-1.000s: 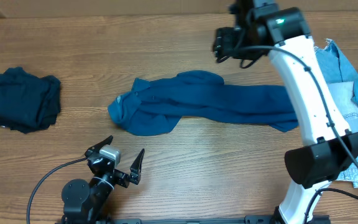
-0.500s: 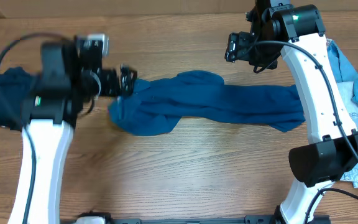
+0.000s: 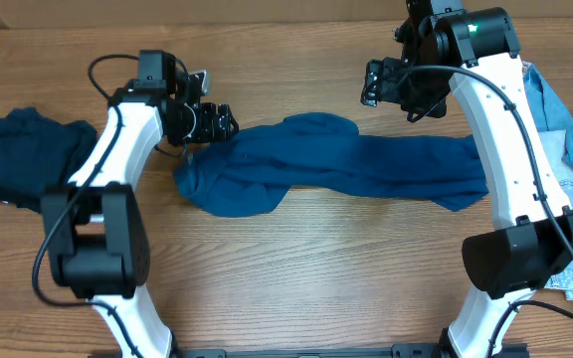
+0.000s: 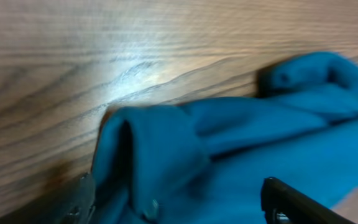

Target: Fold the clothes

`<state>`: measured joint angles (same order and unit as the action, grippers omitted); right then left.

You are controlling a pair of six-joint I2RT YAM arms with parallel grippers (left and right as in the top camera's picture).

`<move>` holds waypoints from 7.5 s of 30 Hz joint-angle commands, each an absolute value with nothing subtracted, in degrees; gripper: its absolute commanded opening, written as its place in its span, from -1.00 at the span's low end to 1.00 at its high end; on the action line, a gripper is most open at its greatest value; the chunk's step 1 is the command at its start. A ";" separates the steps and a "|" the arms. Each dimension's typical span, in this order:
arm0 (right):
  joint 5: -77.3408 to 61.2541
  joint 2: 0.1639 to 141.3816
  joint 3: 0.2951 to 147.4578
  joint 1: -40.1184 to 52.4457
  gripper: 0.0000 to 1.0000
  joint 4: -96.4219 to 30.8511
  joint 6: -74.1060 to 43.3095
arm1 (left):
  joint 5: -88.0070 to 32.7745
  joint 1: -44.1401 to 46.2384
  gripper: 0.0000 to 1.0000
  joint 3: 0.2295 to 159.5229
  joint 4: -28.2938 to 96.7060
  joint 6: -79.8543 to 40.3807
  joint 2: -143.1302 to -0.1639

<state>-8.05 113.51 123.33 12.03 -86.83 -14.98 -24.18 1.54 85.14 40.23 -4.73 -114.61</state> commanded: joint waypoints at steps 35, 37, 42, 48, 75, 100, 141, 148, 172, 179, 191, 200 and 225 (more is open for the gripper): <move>-6.48 117.51 95.94 -1.63 0.63 -70.08 -16.99 | 7.38 -0.71 -0.92 96.31 61.32 -14.83 -108.14; -5.13 117.51 93.80 -1.63 0.54 -64.60 -16.88 | 6.70 -0.71 -0.92 96.31 61.45 -14.81 -108.14; -5.28 117.45 93.80 -1.43 0.51 -59.66 -9.63 | 5.67 -0.71 -0.92 96.31 61.52 -14.81 -108.14; -6.09 117.45 93.82 -0.38 0.50 -57.17 1.80 | 5.67 -0.71 -0.92 96.31 61.25 -14.81 -108.14; -9.08 95.55 117.30 -0.38 -0.92 -64.73 4.32 | 5.67 -0.73 -0.92 96.31 61.63 -14.81 -108.14; -13.67 94.37 114.69 9.37 -0.92 -96.95 1.50 | -0.69 -1.43 -0.92 102.21 66.41 -5.54 -98.30; -10.31 95.09 114.39 9.30 0.53 -90.74 -0.08 | -14.06 5.13 -0.92 114.80 65.69 3.64 -121.05; -10.26 102.19 113.47 9.26 0.54 -89.60 -1.39 | -6.04 5.13 -0.92 125.54 71.18 3.62 -113.54; -23.68 115.13 84.75 3.33 0.43 -73.65 3.55 | 3.36 5.02 -0.85 125.54 75.18 -0.89 -111.94; -22.96 111.31 85.30 3.25 0.40 -78.48 2.57 | 3.64 4.99 -0.85 125.54 74.72 -0.84 -111.94; -21.17 109.03 79.18 3.92 0.33 -82.87 -7.07 | 5.28 3.77 -0.85 125.54 71.92 -1.74 -111.94; -23.90 109.03 75.83 9.04 0.04 -79.00 -6.85 | 4.21 3.77 -0.81 125.54 71.94 -1.74 -111.94; -1.30 97.14 111.04 -3.90 -0.92 -72.88 -7.07 | 2.92 3.77 -0.92 132.27 71.31 -1.76 -105.86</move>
